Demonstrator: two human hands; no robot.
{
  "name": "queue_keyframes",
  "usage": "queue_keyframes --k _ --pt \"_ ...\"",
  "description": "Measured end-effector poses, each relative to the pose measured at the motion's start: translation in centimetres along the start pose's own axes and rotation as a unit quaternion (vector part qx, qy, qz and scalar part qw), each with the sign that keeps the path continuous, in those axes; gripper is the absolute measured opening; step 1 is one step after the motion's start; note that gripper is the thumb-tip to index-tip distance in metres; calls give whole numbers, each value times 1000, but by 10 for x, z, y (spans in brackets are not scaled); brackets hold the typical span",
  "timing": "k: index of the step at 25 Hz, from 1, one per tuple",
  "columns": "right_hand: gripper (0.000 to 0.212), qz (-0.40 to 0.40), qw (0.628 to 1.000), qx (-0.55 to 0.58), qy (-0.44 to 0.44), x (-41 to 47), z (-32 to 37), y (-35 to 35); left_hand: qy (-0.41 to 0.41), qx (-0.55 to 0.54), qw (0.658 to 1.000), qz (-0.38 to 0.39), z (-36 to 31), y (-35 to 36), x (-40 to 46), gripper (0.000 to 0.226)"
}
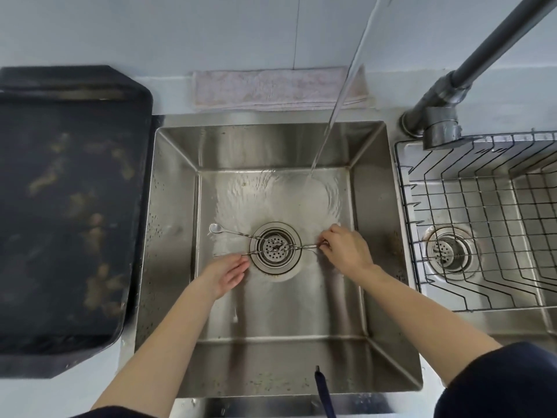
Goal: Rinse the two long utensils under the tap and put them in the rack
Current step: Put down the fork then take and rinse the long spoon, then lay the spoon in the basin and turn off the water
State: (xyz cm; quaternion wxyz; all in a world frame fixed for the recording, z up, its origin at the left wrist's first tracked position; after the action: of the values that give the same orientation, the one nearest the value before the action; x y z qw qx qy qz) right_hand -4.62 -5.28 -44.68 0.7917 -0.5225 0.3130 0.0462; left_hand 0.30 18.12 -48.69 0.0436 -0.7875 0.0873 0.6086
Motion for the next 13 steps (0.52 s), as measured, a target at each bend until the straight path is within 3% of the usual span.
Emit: queue_keyframes --k 7,13 --pt "35 -30 999 -4 -17 -21 13 -33 83 98 992 0 -32 9 -44 8" --pt "37 -82 996 -5 -18 -55 21 -87 208 144 967 22 -76 26 -104 13"
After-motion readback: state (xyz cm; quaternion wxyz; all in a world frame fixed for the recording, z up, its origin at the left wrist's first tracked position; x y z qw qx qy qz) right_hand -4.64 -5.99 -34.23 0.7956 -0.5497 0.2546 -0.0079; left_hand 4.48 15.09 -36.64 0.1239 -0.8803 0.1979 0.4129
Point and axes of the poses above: each hand's wrist, its own x-axis towards the middle knuckle, its own y-axis out of the palm, z = x × y, the point moved 8 cm from there along x, towards the middle knuckle, and after that the axes turned 1 degree about z, right-handed, at the moved point
